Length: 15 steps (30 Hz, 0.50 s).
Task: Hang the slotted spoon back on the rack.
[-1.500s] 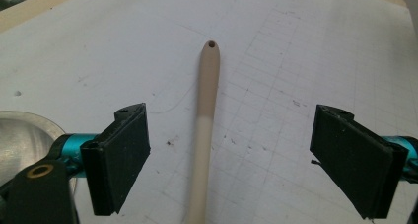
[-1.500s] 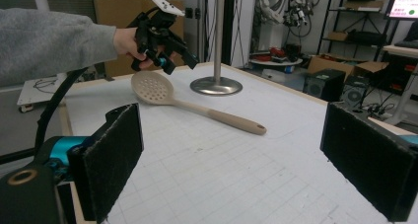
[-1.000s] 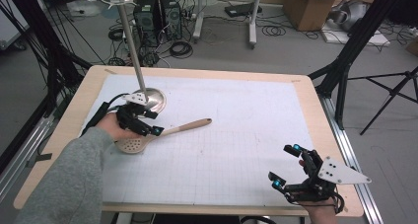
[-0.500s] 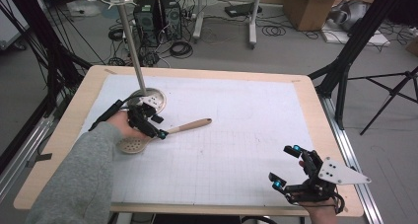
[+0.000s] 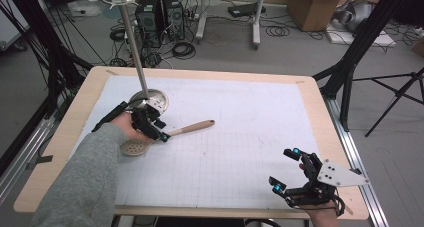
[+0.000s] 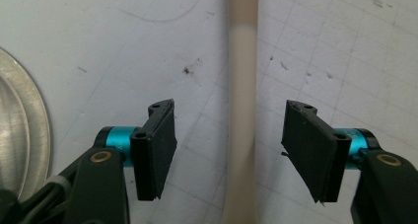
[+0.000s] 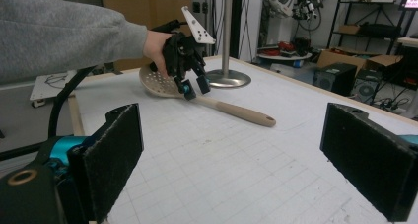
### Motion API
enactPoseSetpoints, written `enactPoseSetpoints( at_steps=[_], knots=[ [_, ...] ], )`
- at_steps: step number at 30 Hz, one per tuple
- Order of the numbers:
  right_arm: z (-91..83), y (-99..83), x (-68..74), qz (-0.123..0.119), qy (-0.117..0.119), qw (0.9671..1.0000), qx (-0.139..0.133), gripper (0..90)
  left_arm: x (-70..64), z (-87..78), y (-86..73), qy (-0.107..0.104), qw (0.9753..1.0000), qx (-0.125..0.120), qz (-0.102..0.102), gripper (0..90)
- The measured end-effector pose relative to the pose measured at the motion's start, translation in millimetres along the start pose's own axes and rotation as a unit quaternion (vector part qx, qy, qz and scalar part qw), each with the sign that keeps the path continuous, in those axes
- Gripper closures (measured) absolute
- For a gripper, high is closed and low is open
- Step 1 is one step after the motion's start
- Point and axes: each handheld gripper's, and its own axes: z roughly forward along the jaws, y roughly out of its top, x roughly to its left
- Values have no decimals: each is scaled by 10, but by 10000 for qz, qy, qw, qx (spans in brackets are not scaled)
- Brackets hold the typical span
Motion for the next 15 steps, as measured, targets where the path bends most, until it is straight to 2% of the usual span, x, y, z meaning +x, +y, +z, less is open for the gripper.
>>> enactPoseSetpoints(
  at_steps=[5, 10, 15],
  knots=[
    [2, -3, -5, -8, -16, 10000, -24, 81, -8, 38, -2, -24, 9999, 117, -4, 430],
    [2, 3, -4, -25, -13, 10000, -33, 81, -4, 27, -4, 52, 9999, 140, -2, 517],
    [3, 2, 4, -13, 5, 10000, 3, 81, -17, 29, 0, 139, 9997, 189, 91, 547]
  ],
)
